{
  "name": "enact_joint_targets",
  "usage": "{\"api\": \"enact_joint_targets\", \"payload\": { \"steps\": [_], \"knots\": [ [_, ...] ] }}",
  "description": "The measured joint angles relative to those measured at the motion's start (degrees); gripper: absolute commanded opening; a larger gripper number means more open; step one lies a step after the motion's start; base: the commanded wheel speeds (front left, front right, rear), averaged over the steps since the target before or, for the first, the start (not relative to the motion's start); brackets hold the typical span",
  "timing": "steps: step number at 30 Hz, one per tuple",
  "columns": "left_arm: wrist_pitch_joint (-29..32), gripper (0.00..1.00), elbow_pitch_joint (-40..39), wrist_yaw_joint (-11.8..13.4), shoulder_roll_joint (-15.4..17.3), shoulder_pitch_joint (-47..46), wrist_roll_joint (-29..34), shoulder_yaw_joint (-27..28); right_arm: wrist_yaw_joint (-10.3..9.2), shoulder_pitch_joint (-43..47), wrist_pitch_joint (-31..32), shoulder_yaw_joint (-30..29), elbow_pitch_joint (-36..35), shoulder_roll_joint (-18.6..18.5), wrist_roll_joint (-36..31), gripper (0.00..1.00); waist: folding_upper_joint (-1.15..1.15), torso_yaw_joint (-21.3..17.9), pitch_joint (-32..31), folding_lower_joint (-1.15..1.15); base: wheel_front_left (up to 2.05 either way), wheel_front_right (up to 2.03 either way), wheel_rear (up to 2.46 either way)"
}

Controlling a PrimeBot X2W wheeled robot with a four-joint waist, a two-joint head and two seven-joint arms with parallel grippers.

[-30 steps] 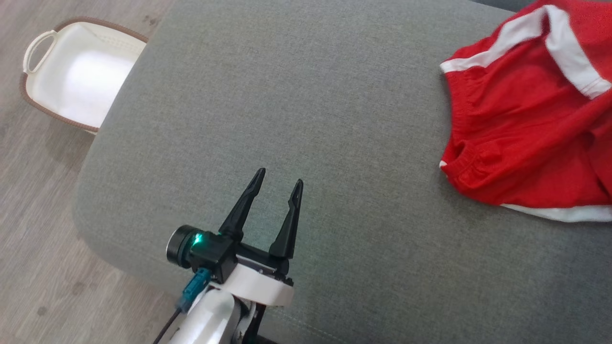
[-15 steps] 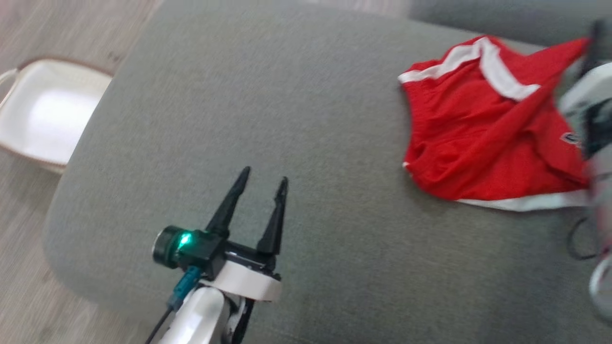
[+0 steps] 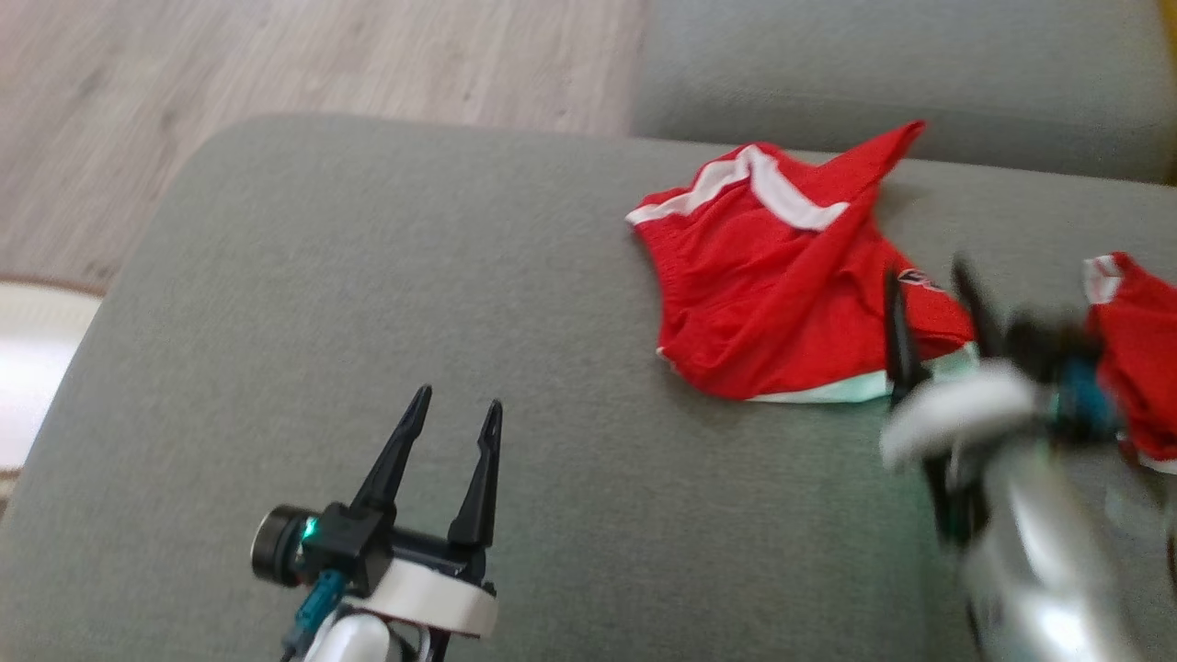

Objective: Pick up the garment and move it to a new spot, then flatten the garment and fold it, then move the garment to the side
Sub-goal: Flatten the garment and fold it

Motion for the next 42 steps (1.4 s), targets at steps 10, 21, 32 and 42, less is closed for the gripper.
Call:
{"api": "enact_joint_targets", "payload": {
  "steps": [10, 21, 32, 42],
  "knots": [
    [0.0, 1.0, -0.2, -0.8, 0.0, 2.6, 0.4, 0.8, 0.0, 20.2, 0.0, 2.0, -17.7, 0.0, 5.1, 1.0, 0.0, -3.4, -2.7, 0.01, 0.0, 0.0, 0.0],
    [0.0, 1.0, -0.5, -1.0, 0.0, 2.2, 0.2, -0.2, 0.0, 20.2, -0.1, 7.5, -20.0, -1.3, 2.3, 1.0, 0.0, -1.5, -0.9, 0.02, 0.0, 0.0, 0.0],
    [0.0, 1.0, -0.5, -0.4, 0.0, -1.7, -1.7, -3.3, 0.0, 7.7, 1.3, 23.7, -14.1, -7.8, -0.9, 1.0, 0.0, 3.7, 4.6, 0.03, 0.0, 0.0, 0.0],
    [0.0, 1.0, -0.1, 0.6, 0.0, -2.6, -3.3, -5.6, 0.0, -0.5, 2.3, 29.4, 0.1, -10.4, -5.5, 1.0, 0.0, 9.9, 8.0, 0.03, 0.0, 0.0, 0.0]
  ]
}}
